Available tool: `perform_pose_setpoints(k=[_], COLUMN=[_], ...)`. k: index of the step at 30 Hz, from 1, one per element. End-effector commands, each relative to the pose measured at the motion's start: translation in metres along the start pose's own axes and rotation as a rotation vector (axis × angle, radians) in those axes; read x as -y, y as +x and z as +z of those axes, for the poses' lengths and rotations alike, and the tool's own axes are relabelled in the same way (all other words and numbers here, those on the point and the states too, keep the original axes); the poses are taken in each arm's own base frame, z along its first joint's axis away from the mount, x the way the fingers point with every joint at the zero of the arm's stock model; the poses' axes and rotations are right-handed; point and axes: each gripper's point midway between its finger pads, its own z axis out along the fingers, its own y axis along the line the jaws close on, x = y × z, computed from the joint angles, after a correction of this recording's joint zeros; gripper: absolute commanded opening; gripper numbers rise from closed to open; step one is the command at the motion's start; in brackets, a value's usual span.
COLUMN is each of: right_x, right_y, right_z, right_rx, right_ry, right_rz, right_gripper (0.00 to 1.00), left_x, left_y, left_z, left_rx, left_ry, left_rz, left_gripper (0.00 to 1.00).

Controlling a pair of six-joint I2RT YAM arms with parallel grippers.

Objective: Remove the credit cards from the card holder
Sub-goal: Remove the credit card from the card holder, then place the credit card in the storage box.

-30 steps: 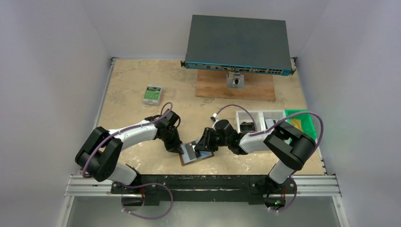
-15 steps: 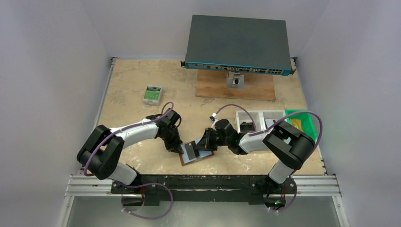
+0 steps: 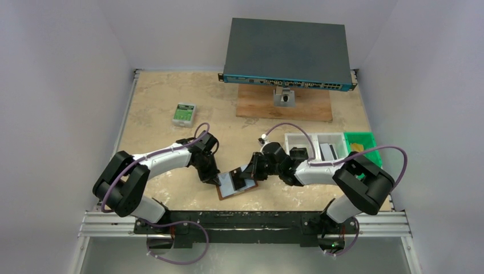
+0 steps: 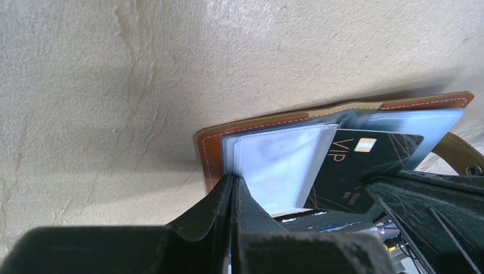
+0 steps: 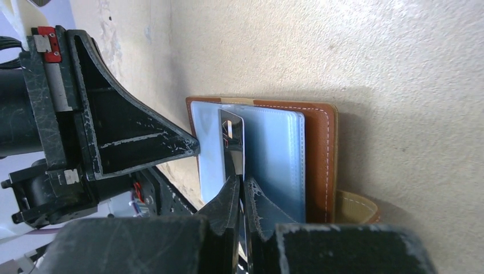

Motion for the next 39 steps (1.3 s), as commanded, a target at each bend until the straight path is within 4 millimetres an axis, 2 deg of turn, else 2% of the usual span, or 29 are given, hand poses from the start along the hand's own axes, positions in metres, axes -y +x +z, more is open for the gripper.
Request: perform_pose_setpoints(k=[1,9,13,21,26,30,35,39], right_x=[0.021,0.01,0.002,-0.017,-0.027,-0.029,-0.022,-0.01], right_y=[-0.012,-0.021,-0.024,-0.034,-0.04,-0.044,-0.057,-0.081], right_z=[-0.008,-0.021,-0.026,-0.042,-0.054,-0.064,-0.091,-0.132], right_rx=[0.058,0.09,0.098,0.129,0.156,0.181,0.238,0.352], right_ry=[0.091,0.084,0.068,0.039,0.035,0.049,0.141,0.268], right_rz=[-0.023,-0.045,-0.054,-0.075,-0.09,-0.094,-0.111,-0.115], right_gripper=[0.0,0.0,0.0,0.0,0.0,0.0,0.0,0.0], left_x=[-0.08,-0.069,-0.053,-0.01,0.009,0.016,0.021,0.027], left_y=[-0.011,-0.016,-0.018,-0.02,-0.021,-0.021,-0.019,-0.017], left_z=[0.012,0.002,-0.007,-0.034,-0.053,-0.065,-0.076,-0.087], left_rx=[0.094,0.111,0.117,0.137,0.159,0.178,0.195,0.209], left_ry=[-0.333,-0.298,-0.234,-0.052,0.031,0.066,0.105,0.144], left_rz=[0.042,0.076,0.102,0.162,0.194,0.213,0.233,0.253], left_gripper=[0.0,0.0,0.0,0.0,0.09,0.16,0.25,0.32])
